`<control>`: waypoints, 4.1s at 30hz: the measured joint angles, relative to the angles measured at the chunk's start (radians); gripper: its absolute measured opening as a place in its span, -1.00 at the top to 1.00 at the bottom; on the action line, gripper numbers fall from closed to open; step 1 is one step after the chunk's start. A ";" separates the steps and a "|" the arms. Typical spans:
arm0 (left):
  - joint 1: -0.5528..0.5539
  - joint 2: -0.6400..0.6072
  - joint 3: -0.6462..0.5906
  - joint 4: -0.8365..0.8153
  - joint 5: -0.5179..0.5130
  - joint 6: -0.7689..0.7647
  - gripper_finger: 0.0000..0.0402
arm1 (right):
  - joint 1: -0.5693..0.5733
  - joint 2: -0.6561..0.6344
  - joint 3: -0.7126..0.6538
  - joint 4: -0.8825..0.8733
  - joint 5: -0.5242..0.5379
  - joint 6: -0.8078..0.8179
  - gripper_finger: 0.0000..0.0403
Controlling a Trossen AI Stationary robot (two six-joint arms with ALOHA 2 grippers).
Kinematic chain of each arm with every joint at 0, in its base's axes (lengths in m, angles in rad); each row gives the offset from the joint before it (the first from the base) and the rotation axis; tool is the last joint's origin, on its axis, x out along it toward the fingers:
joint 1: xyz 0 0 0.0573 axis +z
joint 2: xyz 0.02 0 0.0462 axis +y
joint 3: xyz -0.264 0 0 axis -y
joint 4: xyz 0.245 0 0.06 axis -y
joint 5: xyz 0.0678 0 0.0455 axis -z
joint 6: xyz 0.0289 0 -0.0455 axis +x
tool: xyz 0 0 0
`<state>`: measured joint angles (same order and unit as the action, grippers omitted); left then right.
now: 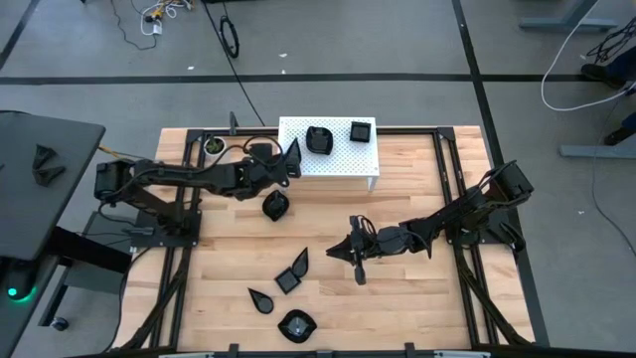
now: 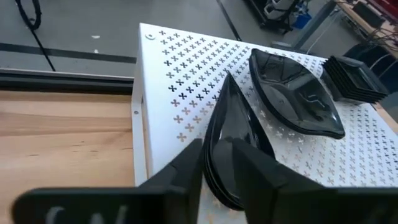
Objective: Pick & Place Mini shaped plates
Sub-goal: Stack the black square plate on top of the other black square plate on the shelf
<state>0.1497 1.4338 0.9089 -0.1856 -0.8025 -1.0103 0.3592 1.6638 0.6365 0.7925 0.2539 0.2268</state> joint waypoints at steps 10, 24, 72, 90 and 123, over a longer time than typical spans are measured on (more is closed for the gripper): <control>-0.034 -0.012 0.000 -0.002 0.207 0.199 0.25 | 0.000 0.000 0.000 0.000 0.000 0.000 0.82; -0.521 -0.195 0.002 -0.127 0.167 0.364 0.34 | 0.001 0.000 0.000 -0.026 -0.055 0.124 0.82; -0.866 0.364 0.000 -0.219 0.150 -0.517 0.34 | -0.024 0.344 0.611 -0.871 -0.114 0.435 0.21; -0.869 0.341 0.000 -0.083 0.193 -0.379 0.34 | -0.024 0.344 0.611 -0.841 -0.113 0.408 0.21; -0.826 0.305 0.000 -0.075 0.199 -0.283 0.93 | 0.016 0.193 0.610 -1.039 -0.016 0.238 0.21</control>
<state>-0.6758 1.7392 0.9085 -0.2607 -0.6031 -1.2936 0.3752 1.8568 1.2461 -0.2463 0.2376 0.4643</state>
